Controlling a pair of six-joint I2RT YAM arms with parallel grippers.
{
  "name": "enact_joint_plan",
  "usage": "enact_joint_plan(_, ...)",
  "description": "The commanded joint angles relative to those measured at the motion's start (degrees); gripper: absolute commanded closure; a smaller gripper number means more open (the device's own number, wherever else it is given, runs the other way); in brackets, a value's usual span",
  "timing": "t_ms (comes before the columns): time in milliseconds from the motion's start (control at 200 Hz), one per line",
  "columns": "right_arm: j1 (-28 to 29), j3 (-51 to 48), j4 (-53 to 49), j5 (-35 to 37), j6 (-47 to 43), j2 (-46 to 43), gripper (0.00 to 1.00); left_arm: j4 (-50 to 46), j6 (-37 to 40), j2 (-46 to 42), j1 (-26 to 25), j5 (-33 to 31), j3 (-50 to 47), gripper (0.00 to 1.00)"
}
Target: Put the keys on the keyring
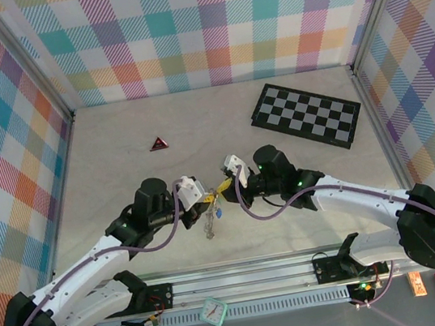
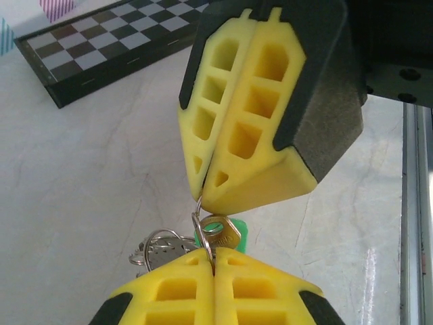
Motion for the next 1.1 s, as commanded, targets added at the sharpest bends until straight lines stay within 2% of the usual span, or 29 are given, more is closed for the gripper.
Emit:
enact_joint_plan(0,-0.75,1.64,-0.75,2.13,1.57,-0.53,1.0,3.6,3.14,-2.24,-1.66,2.41,-1.33,1.0)
enact_joint_plan(150,-1.03,1.67,-0.52,0.01,1.92,-0.92,1.0,4.55,3.83,-2.83,-2.03,1.03,-2.59,1.0)
enact_joint_plan(295,-1.02,0.34,2.85,-7.99,0.26,-2.8,1.0,4.43,2.85,-2.22,-2.05,-0.21,-2.92,1.0)
enact_joint_plan(385,-1.02,-0.52,2.26,-7.98,-2.96,-5.5,1.0,5.81,1.37,-2.21,-2.02,-1.49,-3.61,1.0)
enact_joint_plan(505,-1.69,-2.37,0.58,-2.65,-7.92,-9.94,1.0,6.87,-0.32,-2.7,-2.05,-2.77,-4.24,1.0)
enact_joint_plan(630,-2.24,-1.98,-5.55,12.44,-9.1,-11.13,1.0,8.42,-1.72,-3.76,-2.05,-2.91,-4.97,1.0)
enact_joint_plan(695,-3.54,-0.78,-10.46,15.82,-7.08,-9.74,1.0,9.25,-2.54,-4.22,-2.04,-2.91,-5.49,1.0)
enact_joint_plan(840,-4.37,-0.91,-16.2,10.76,0.29,-5.79,1.0,10.97,-3.97,-4.46,-2.05,-2.57,-6.12,1.0)
enact_joint_plan(980,-4.4,-2.74,-14.85,3.24,7.26,-2.09,1.0,11.74,-4.34,-4.0,-2.05,-2.38,-6.37,1.0)
enact_joint_plan(1095,-4.6,-3.73,-13.05,-0.02,10.56,1.1,1.0,11.96,-4.34,-3.95,-2.05,-2.2,-6.31,1.0)
